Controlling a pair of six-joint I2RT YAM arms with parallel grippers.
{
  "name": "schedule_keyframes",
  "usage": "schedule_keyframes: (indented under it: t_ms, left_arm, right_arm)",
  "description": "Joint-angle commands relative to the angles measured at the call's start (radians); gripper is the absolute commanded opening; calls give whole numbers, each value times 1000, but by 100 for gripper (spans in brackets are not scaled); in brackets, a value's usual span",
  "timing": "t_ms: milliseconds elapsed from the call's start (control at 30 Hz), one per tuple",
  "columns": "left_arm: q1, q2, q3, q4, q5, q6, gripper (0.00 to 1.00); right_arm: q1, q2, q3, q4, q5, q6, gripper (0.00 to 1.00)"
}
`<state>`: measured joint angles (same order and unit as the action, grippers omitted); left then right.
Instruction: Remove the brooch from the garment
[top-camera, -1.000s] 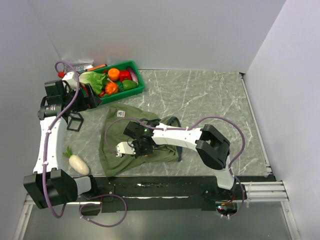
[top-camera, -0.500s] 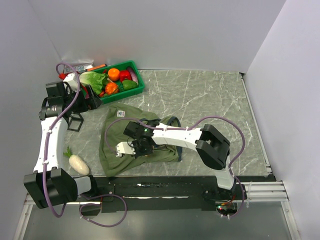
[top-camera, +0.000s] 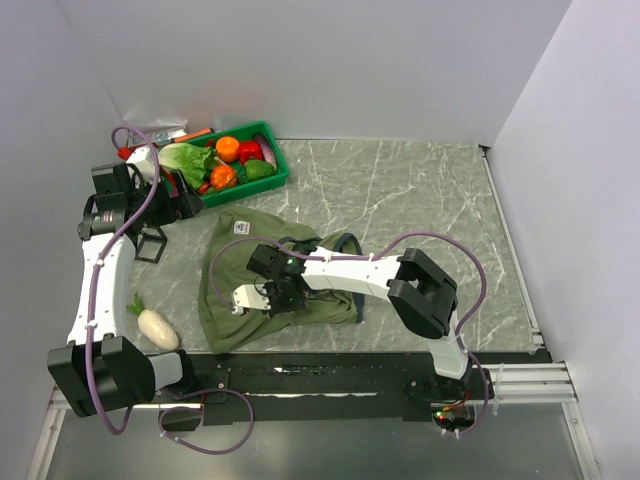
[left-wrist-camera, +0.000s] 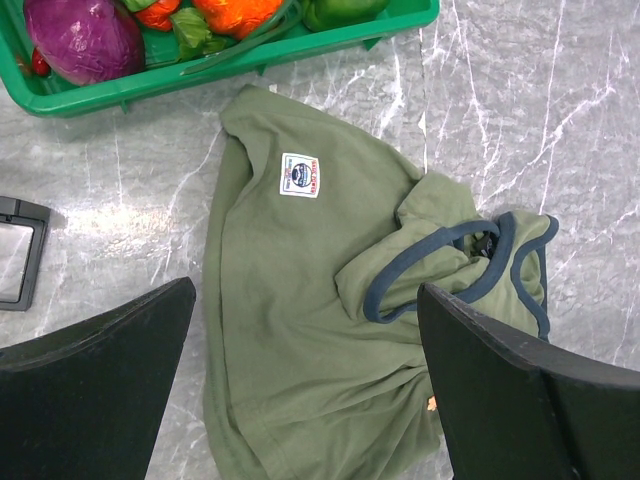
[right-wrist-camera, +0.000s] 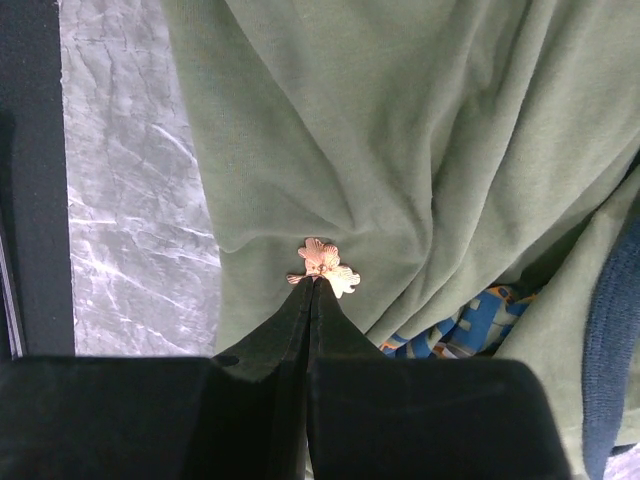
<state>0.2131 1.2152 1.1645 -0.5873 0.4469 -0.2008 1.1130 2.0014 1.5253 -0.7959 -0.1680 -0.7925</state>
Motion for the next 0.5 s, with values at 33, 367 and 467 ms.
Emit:
schedule_keyframes:
  t_ms: [33,367,467]
  left_arm:
    - [5,4,-6,35,12,-12,99]
    - [6,7,-12,38,6,-15,99]
    - [5,9,-14,41,6,-15,99]
  right_arm:
    - [2,10,18,15,4,7,0]
    - [1,19,10,17,-4,6,0]
    - [1,23,6,17,-4,7,0]
